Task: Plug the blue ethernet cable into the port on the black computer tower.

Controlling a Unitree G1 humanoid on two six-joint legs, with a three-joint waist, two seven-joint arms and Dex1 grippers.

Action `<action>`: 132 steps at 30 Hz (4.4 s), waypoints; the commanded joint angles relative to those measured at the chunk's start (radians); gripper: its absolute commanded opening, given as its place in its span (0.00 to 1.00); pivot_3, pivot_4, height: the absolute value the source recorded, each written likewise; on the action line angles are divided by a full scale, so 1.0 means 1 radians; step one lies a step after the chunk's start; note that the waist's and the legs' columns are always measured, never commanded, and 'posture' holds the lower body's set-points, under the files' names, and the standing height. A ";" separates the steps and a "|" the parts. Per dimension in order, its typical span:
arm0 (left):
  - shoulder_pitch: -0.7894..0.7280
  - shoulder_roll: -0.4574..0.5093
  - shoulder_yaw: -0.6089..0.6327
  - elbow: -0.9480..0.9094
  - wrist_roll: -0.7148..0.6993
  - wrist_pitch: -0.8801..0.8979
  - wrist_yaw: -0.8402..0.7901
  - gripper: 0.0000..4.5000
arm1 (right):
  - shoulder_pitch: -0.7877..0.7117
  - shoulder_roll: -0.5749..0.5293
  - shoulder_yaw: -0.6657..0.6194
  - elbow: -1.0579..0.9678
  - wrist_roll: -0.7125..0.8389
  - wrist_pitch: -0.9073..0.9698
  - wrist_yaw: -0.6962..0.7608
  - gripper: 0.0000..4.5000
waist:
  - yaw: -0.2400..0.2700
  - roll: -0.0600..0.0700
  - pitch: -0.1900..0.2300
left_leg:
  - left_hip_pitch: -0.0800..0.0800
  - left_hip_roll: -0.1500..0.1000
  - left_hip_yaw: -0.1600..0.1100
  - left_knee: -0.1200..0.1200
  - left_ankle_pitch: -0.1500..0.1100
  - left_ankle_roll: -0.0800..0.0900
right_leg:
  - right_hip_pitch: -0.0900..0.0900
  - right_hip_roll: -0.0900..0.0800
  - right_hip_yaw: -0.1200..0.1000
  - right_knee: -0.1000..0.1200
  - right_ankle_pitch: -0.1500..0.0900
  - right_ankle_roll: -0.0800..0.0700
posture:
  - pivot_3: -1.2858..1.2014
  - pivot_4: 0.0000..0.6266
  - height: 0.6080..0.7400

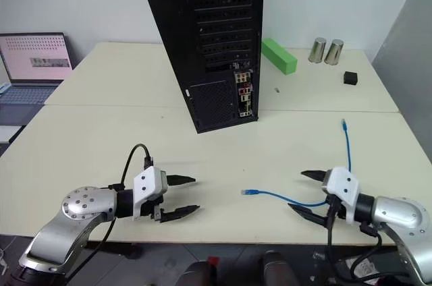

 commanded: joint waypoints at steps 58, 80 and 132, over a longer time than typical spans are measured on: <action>-0.301 -0.153 -0.220 0.193 0.060 -0.138 -0.114 0.68 | -0.361 0.166 0.342 0.051 -0.224 0.061 0.054 0.00 | 0.001 0.000 0.000 | 0.000 -0.001 -0.002 0.001 0.000 0.000 | 0.000 0.000 -0.001 0.003 0.000 0.000 | 0.52 0.24 1.00; -0.300 -0.183 -0.218 0.225 0.102 -0.188 -0.106 0.07 | -0.373 0.178 0.363 0.047 -0.233 0.069 0.043 0.05 | 0.001 0.000 0.000 | 0.000 -0.001 -0.002 0.001 0.000 0.000 | 0.000 0.000 -0.001 0.003 0.000 0.000 | 0.52 0.24 1.00; -0.421 -0.201 -0.197 0.632 0.740 -1.410 0.676 0.07 | -0.431 0.264 0.105 -0.010 0.389 0.621 -0.137 0.07 | 0.002 0.000 0.000 | 0.000 -0.001 -0.003 0.001 0.000 0.000 | 0.000 -0.001 -0.002 0.004 0.001 0.000 | 0.52 0.24 1.00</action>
